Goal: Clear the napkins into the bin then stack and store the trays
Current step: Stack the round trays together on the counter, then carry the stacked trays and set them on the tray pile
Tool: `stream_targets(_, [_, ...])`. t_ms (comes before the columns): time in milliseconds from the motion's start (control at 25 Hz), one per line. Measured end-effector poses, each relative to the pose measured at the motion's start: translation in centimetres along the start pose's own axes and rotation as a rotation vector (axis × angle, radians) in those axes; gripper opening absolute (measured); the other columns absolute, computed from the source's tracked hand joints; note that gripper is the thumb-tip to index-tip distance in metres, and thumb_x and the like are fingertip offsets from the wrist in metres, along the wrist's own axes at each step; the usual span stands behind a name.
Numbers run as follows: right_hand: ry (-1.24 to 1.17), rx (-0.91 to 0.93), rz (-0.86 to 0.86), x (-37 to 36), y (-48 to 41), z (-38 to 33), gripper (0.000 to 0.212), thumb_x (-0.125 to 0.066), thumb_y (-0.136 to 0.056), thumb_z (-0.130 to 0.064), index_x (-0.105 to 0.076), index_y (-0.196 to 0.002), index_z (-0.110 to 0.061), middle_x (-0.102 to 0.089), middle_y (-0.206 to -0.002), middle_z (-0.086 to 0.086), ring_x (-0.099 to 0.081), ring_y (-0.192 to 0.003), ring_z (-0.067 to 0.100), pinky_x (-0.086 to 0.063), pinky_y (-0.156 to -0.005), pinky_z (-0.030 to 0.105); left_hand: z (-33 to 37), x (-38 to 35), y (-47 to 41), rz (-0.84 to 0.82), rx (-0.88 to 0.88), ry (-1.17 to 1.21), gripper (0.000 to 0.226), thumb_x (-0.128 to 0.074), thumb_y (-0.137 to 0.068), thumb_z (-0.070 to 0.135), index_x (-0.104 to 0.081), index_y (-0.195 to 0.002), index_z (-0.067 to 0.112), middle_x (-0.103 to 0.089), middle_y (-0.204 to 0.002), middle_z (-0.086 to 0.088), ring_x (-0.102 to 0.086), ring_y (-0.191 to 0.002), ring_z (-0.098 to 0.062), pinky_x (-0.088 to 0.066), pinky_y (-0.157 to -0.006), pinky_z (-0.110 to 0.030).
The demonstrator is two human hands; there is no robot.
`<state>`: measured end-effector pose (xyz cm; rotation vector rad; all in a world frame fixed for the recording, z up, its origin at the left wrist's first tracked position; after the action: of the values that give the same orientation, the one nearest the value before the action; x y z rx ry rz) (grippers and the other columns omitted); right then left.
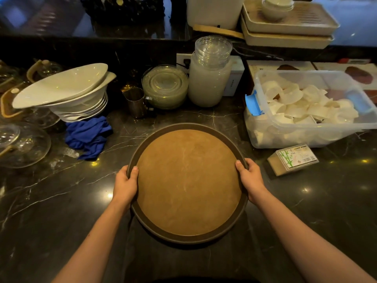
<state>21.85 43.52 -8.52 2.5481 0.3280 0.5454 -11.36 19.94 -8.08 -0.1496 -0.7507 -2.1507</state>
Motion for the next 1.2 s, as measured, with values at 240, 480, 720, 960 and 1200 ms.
stream_targets(240, [-0.032, 0.074, 0.011, 1.0, 3.4, -3.0, 0.043, -0.054, -0.098, -0.029, -0.046, -0.14, -0.022, -0.054, -0.13, 0.001, -0.055, -0.113, 0.02, -0.048, -0.094, 0.042, 2.3, 1.7, 1.9, -0.011, -0.052, 0.04, 0.028, -0.044, -0.102, 0.029, -0.058, -0.119, 0.011, -0.065, -0.101, -0.01, -0.062, -0.09, -0.024, -0.052, -0.08, -0.043])
stream_targets(480, [-0.257, 0.115, -0.033, 1.3, 7.1, -6.6, 0.042, -0.054, -0.095, -0.012, -0.055, -0.132, -0.033, -0.058, -0.128, 0.004, -0.061, -0.109, 0.024, -0.054, -0.089, 0.045, 4.7, 5.0, 3.6, -0.083, 0.0, 0.334, 0.041, -0.048, -0.095, 0.008, -0.056, -0.133, 0.019, -0.067, -0.117, -0.013, -0.065, -0.104, -0.03, -0.053, -0.09, -0.05])
stream_targets(720, [-0.539, 0.143, -0.105, 0.4, 11.0, -11.2, 0.045, -0.045, -0.095, -0.003, -0.057, -0.134, -0.022, -0.069, -0.117, 0.008, -0.068, -0.101, 0.026, -0.056, -0.078, 0.039, 9.0, 7.2, 6.3, -0.214, -0.093, 0.703, 0.057, -0.035, -0.08, 0.0, -0.061, -0.126, 0.022, -0.067, -0.115, -0.009, -0.062, -0.1, -0.03, -0.051, -0.078, -0.043])
stream_targets(960, [-0.602, 0.231, -0.125, 0.0, 15.5, -16.2, 0.041, -0.043, -0.096, -0.003, -0.06, -0.13, -0.019, -0.07, -0.114, 0.012, -0.068, -0.099, 0.027, -0.056, -0.074, 0.038, 13.9, 11.4, 7.8, -0.238, -0.236, 0.725, 0.054, -0.033, -0.086, 0.002, -0.06, -0.13, 0.02, -0.066, -0.116, -0.011, -0.06, -0.103, -0.031, -0.05, -0.081, -0.045])
stream_targets(1200, [-0.549, 0.314, -0.093, 0.2, 19.3, -21.3, 0.04, -0.042, -0.094, -0.005, -0.059, -0.129, -0.017, -0.069, -0.113, 0.014, -0.066, -0.098, 0.029, -0.056, -0.075, 0.038, 18.2, 15.8, 8.2, -0.19, -0.273, 0.677, 0.06, -0.042, -0.08, 0.008, -0.053, -0.138, 0.017, -0.062, -0.127, -0.016, -0.06, -0.107, -0.036, -0.052, -0.078, -0.045])
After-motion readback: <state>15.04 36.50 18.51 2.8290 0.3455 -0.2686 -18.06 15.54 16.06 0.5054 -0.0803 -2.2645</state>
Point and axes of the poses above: each hand's wrist, its own y-axis away from the middle knuckle, its own x-axis out of the back of the hand, z = x × y, the point moved 10 cm from there along -y, towards the middle knuckle
